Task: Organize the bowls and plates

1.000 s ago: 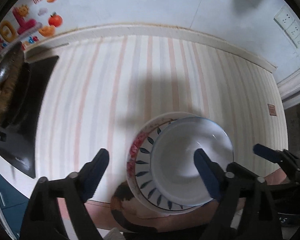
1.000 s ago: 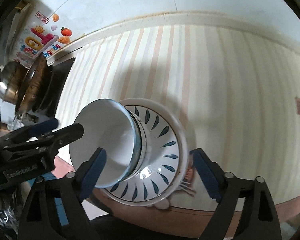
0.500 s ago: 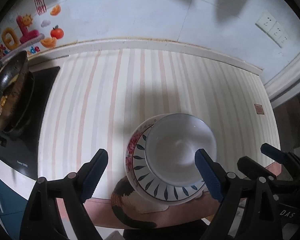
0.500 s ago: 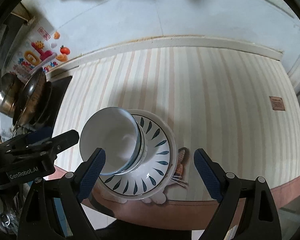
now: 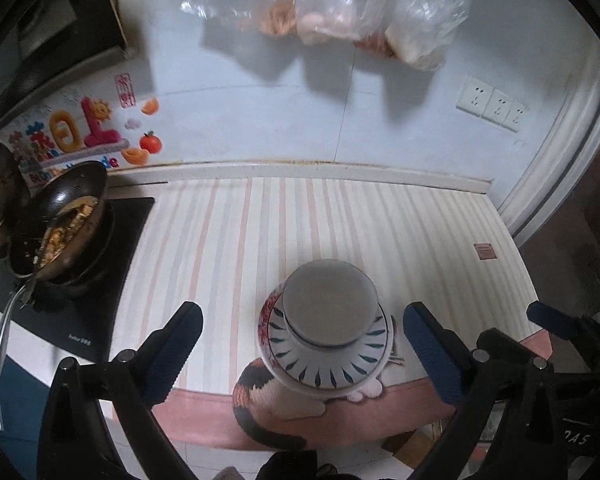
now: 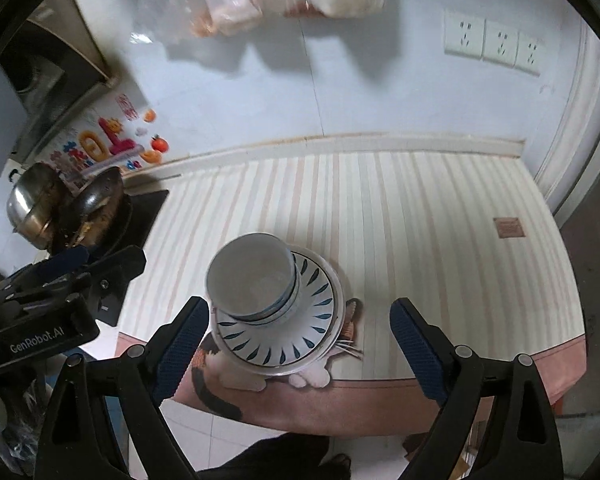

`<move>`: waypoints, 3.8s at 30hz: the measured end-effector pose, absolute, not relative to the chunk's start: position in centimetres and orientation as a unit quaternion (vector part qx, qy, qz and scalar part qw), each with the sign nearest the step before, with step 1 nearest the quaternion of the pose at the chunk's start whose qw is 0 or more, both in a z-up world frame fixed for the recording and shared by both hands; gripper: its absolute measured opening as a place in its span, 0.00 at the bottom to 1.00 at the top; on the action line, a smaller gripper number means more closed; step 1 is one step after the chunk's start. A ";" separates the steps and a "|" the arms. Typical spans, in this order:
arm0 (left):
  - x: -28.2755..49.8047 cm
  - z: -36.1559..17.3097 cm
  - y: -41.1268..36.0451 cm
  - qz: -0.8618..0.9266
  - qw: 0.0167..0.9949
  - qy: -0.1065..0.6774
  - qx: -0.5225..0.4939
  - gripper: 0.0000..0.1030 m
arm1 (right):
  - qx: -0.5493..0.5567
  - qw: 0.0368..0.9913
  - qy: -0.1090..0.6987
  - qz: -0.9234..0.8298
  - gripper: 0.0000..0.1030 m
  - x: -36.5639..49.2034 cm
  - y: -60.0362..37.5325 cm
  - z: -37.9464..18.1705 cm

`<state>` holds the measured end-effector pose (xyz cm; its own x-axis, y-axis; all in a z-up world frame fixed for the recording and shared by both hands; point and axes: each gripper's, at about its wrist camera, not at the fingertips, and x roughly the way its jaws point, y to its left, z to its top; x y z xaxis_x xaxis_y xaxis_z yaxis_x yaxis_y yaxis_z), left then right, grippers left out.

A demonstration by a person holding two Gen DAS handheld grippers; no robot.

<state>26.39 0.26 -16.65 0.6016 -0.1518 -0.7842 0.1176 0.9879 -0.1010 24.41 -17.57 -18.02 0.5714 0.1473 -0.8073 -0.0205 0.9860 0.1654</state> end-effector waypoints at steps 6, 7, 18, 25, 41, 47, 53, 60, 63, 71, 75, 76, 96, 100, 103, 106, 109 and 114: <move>20.4 -14.3 0.5 -0.056 0.907 0.416 -0.018 1.00 | 0.061 0.899 0.430 0.053 0.92 19.0 -18.1 -14.9; 19.3 -13.9 0.6 -0.052 0.909 0.413 -0.018 1.00 | 0.061 0.901 0.425 0.054 0.92 18.0 -18.3 -14.5; 8.7 -10.9 1.3 -0.030 0.923 0.383 -0.021 1.00 | 0.050 0.921 0.382 0.054 0.94 5.3 -18.4 -10.8; 4.0 -10.8 1.9 -0.012 0.928 0.372 -0.015 1.00 | 0.033 0.931 0.361 0.038 0.95 -1.6 -18.0 -9.5; 1.0 -11.3 2.9 0.010 0.931 0.363 -0.014 1.00 | 0.011 0.932 0.361 0.035 0.95 -4.9 -17.1 -9.1; 1.0 -11.1 3.3 0.011 0.932 0.362 -0.015 1.00 | 0.012 0.932 0.361 0.036 0.95 -4.6 -16.9 -9.2; 1.0 -11.0 3.5 0.011 0.933 0.361 -0.016 1.00 | 0.011 0.932 0.360 0.039 0.95 -4.2 -16.5 -9.1; 1.0 -10.4 3.4 0.013 0.935 0.354 -0.013 1.00 | 0.011 0.933 0.357 0.040 0.95 -3.0 -16.4 -8.7; 1.0 -10.3 3.2 0.011 0.936 0.352 -0.013 1.00 | 0.013 0.934 0.355 0.039 0.95 -2.8 -16.7 -8.6; 0.9 -10.2 2.9 0.006 0.936 0.351 -0.015 1.00 | 0.013 0.935 0.352 0.036 0.95 -2.9 -16.8 -8.6; 0.8 -10.0 2.8 0.003 0.938 0.347 -0.017 1.00 | 0.012 0.935 0.353 0.034 0.95 -2.8 -17.0 -8.5; 0.8 -9.9 2.8 0.003 0.938 0.346 -0.017 1.00 | 0.012 0.935 0.353 0.034 0.95 -2.8 -17.0 -8.5; 0.5 -9.7 2.9 0.006 0.939 0.343 -0.016 1.00 | 0.007 0.936 0.351 0.034 0.95 -2.7 -17.6 -8.6; 0.3 -9.6 2.9 0.008 0.939 0.342 -0.017 1.00 | 0.009 0.936 0.351 0.035 0.95 -2.8 -17.6 -8.6; 0.3 -9.6 3.0 0.008 0.939 0.342 -0.017 1.00 | 0.008 0.936 0.351 0.035 0.95 -2.9 -17.7 -8.6; 0.3 -9.6 3.0 0.007 0.939 0.342 -0.017 1.00 | 0.007 0.936 0.351 0.035 0.95 -2.8 -17.7 -8.6; 0.3 -9.7 3.0 0.007 0.939 0.342 -0.018 1.00 | 0.006 0.936 0.351 0.034 0.95 -2.9 -17.7 -8.6; 0.1 -9.7 3.2 0.008 0.939 0.343 -0.020 1.00 | 0.007 0.936 0.351 0.035 0.96 -3.0 -17.6 -8.6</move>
<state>0.07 3.21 -9.68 0.7643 0.0012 -0.6448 -0.0287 0.9991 -0.0321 -2.96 -17.58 -8.62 0.7512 0.0714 -0.6562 -0.0612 0.9974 0.0385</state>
